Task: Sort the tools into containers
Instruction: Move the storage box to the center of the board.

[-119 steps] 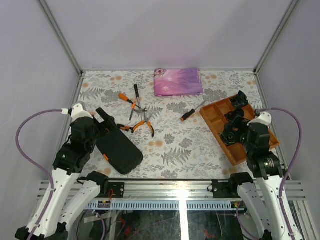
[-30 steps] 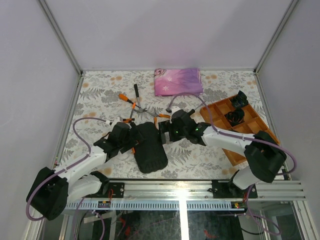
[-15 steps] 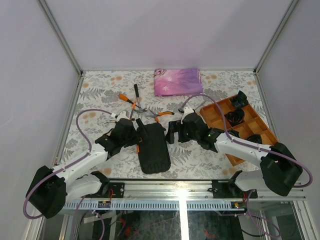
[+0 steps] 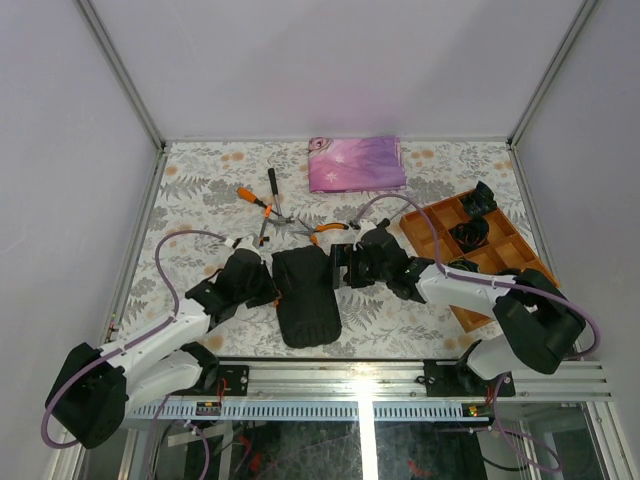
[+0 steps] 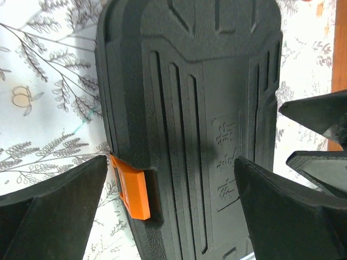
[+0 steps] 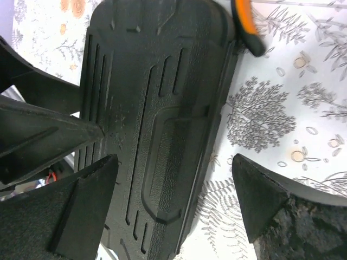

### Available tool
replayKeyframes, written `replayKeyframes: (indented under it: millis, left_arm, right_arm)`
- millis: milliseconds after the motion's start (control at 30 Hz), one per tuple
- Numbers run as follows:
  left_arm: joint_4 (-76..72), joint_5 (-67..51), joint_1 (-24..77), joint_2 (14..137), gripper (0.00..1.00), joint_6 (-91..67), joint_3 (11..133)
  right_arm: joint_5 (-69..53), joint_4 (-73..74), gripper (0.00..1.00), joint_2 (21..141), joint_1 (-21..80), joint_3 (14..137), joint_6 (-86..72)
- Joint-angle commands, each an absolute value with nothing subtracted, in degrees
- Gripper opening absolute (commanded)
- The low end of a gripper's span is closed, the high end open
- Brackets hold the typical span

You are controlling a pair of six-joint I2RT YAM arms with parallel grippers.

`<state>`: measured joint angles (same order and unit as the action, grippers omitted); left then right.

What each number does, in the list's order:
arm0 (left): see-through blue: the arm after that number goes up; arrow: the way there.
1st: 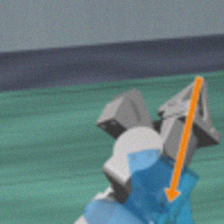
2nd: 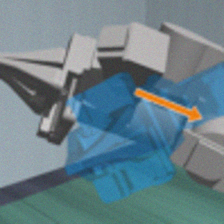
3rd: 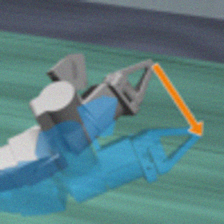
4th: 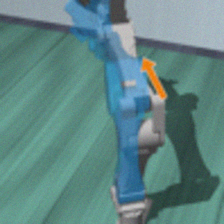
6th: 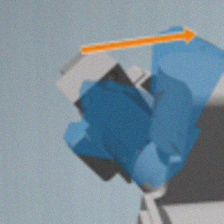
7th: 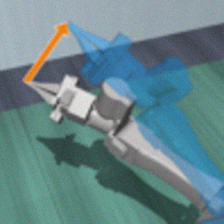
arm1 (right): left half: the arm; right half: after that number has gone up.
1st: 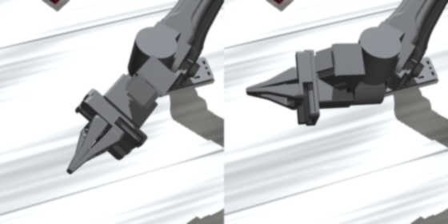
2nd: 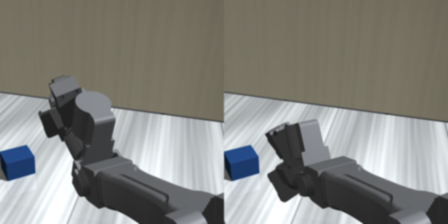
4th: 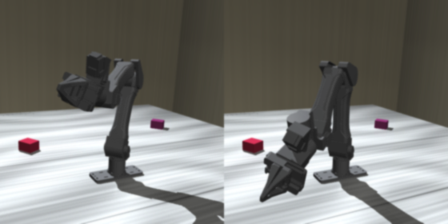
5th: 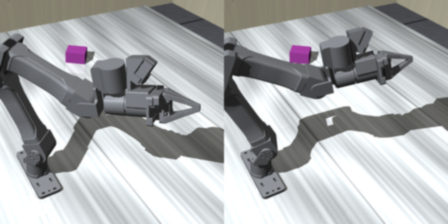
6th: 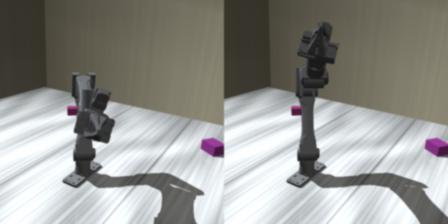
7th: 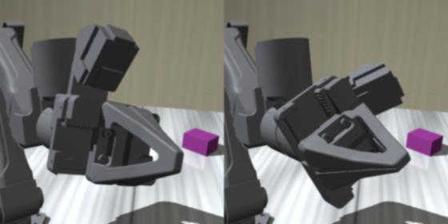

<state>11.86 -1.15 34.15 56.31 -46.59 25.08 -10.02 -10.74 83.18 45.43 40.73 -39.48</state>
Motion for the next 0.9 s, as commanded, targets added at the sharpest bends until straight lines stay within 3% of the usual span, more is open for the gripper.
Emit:
replayKeyframes:
  millis: [0,267,567,633,867]
  left_arm:
    - [7.86,-6.13,35.37,55.61,0.97,-46.11,22.98]
    - [0.55,-8.70,39.72,57.54,0.83,-47.92,21.31]
    - [-4.85,-6.98,46.92,66.87,0.78,-48.85,27.71]
    - [-3.71,-5.92,46.96,67.35,0.79,-48.41,29.06]
    - [3.06,0.28,46.98,62.78,1.00,-46.45,30.14]
  right_arm:
    - [-16.17,-19.57,0.90,84.80,45.52,37.64,-45.00]
    - [-16.66,-23.83,0.73,87.03,45.57,33.44,-50.54]
    - [-12.31,-22.92,0.70,81.23,43.79,26.29,-51.44]
    - [-12.92,-22.87,0.70,80.27,43.32,25.20,-50.59]
    - [-12.88,-28.43,0.61,80.02,41.20,19.73,-54.03]
